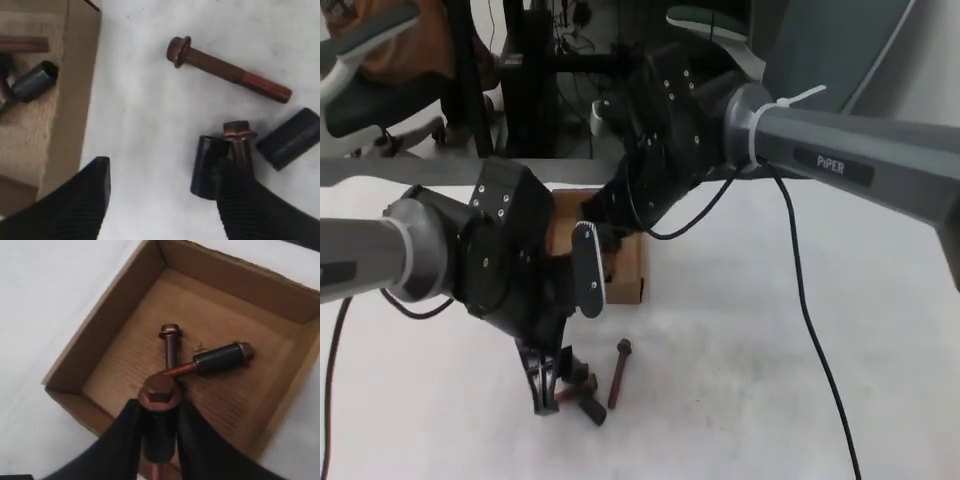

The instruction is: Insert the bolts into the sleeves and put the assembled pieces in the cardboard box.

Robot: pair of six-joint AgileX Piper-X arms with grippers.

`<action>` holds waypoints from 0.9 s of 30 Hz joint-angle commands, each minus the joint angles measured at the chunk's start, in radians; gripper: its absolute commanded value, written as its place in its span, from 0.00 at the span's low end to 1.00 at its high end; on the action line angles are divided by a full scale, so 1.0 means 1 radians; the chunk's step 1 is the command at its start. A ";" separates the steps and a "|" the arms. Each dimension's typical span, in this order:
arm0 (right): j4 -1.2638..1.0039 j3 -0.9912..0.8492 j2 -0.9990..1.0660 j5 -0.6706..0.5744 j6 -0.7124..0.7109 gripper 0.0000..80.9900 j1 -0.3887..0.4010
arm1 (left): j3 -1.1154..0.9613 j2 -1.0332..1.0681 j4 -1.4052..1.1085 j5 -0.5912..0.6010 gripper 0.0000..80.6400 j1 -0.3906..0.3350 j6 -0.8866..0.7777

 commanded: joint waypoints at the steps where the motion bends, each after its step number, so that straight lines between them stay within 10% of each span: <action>1: 0.004 -0.015 0.010 0.005 -0.009 0.00 -0.025 | -0.012 0.002 -0.030 0.004 0.71 0.001 0.018; 20: -0.071 -0.017 0.024 -0.078 0.022 0.00 -0.059 | -0.012 0.108 0.023 0.003 0.70 -0.055 0.042; 24: -0.057 -0.017 0.057 -0.080 0.022 0.03 -0.062 | -0.012 0.108 0.025 0.003 0.39 -0.062 0.039; 27: -0.037 -0.017 0.075 -0.133 0.022 0.37 -0.061 | -0.012 0.108 0.043 0.003 0.02 -0.062 0.039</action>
